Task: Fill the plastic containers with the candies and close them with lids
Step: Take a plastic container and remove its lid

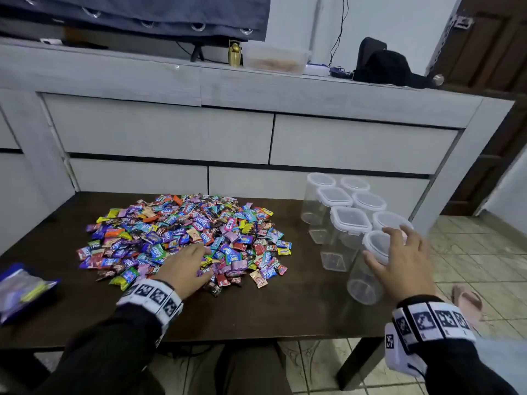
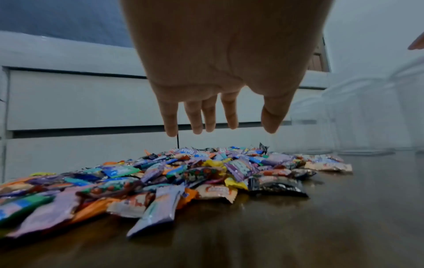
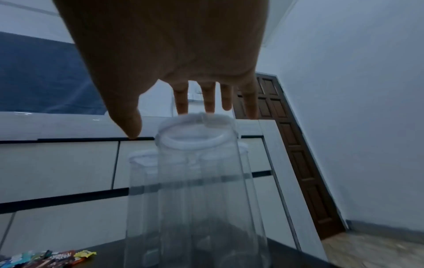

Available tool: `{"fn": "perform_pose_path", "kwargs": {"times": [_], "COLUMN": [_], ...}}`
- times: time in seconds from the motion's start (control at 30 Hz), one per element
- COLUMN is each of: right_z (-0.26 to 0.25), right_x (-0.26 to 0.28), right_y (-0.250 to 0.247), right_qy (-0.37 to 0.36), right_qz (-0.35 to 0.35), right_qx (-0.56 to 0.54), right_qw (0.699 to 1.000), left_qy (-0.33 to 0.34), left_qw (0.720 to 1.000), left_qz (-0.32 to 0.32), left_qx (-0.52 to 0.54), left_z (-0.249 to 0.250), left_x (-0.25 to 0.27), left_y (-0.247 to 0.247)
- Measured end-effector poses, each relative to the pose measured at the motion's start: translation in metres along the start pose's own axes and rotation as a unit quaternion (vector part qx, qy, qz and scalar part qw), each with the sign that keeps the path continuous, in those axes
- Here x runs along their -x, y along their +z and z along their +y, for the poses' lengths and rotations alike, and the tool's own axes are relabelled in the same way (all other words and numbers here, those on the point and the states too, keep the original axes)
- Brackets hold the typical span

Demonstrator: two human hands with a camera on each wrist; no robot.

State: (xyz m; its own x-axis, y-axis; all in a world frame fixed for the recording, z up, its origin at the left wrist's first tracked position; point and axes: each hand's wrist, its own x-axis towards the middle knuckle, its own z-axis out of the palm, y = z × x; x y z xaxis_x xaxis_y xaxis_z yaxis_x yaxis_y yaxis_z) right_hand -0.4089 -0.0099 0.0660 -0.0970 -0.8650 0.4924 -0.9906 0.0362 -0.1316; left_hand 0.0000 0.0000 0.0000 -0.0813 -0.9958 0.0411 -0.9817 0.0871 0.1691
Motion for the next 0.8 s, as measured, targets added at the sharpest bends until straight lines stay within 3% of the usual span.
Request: {"fn": "perform_pose_path", "kwargs": {"times": [0.07,0.2,0.37,0.57,0.8], "right_z": [-0.001,0.0,0.0,-0.027,-0.117], "right_x": [-0.002,0.001,0.002,0.013,0.032], "right_y": [0.006,0.022,0.028,0.027,0.026], "right_qy": [0.051,0.084,0.087,0.026,-0.12], "right_qz": [-0.032,-0.064,-0.037,-0.055,-0.108], "right_qx": [-0.001,-0.031,-0.082,-0.113,-0.204], "right_qw": [0.998,0.994,0.992,0.992,0.966], "left_qy": [-0.02,-0.029,-0.026,-0.015,-0.01], "left_qw": [0.999,0.992,0.992,0.992,0.992], "left_qz": [-0.039,-0.121,-0.12,-0.122,-0.119], "left_qx": [-0.009,-0.032,-0.011,0.013,0.025], "left_z": [0.003,0.005,-0.002,-0.01,-0.012], "left_x": [-0.008,-0.016,-0.015,-0.015,-0.017], "left_y": [0.006,0.018,0.029,0.033,0.035]}}
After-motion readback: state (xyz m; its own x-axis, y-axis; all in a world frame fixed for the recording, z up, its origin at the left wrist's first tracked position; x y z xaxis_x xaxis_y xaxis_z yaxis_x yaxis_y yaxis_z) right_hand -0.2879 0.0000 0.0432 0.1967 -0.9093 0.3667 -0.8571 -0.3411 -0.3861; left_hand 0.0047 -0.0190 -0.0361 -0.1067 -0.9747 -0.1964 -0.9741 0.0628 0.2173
